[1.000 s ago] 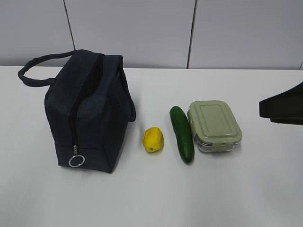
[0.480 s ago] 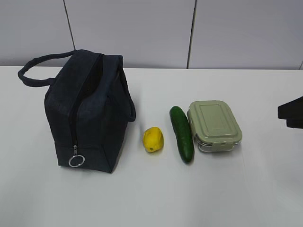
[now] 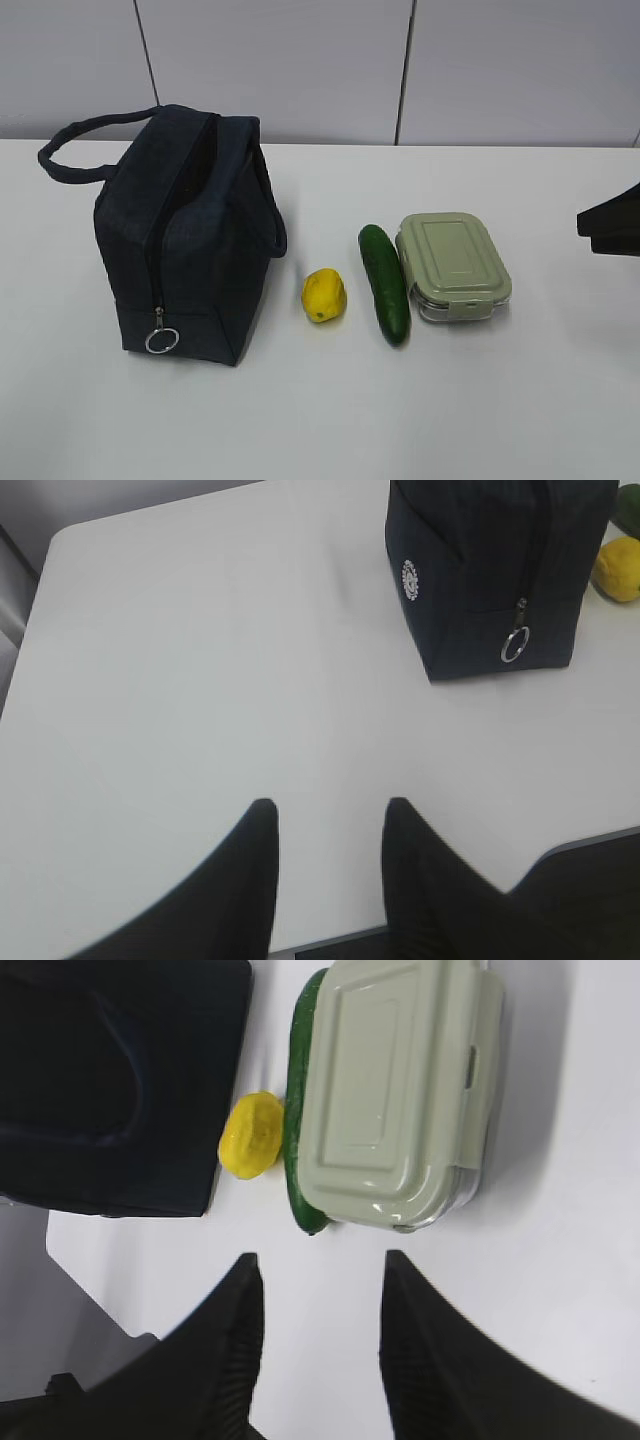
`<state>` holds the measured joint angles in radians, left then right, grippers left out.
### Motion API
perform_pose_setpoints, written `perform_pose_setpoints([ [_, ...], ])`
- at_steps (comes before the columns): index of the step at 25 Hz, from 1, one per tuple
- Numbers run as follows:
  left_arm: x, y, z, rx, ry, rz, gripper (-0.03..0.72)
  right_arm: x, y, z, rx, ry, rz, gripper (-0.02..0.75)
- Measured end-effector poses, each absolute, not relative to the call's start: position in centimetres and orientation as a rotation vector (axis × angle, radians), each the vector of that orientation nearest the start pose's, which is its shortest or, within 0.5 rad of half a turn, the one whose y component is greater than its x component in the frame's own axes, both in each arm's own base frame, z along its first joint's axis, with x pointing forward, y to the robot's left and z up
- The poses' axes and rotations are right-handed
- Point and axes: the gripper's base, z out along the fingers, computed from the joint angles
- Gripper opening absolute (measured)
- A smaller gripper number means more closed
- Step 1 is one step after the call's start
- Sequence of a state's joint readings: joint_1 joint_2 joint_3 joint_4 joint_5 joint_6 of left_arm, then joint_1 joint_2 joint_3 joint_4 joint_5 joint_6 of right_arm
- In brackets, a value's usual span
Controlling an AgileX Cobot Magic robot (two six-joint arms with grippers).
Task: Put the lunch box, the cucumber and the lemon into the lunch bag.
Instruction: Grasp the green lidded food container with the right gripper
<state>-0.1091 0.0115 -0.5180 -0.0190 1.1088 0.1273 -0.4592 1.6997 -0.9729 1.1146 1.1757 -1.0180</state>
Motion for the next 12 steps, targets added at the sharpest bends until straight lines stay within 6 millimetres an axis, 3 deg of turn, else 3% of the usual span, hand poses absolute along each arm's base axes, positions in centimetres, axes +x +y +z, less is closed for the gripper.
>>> perform_pose_setpoints([
  [7,-0.7,-0.1,27.8,0.247,2.071,-0.012,0.239,32.7,-7.8,18.7,-0.023,2.443,1.123,0.265],
  [12,-0.7,-0.1,27.8,0.247,2.071,-0.012,0.239,34.1,-8.5,16.3,-0.033,2.455,1.152,0.285],
])
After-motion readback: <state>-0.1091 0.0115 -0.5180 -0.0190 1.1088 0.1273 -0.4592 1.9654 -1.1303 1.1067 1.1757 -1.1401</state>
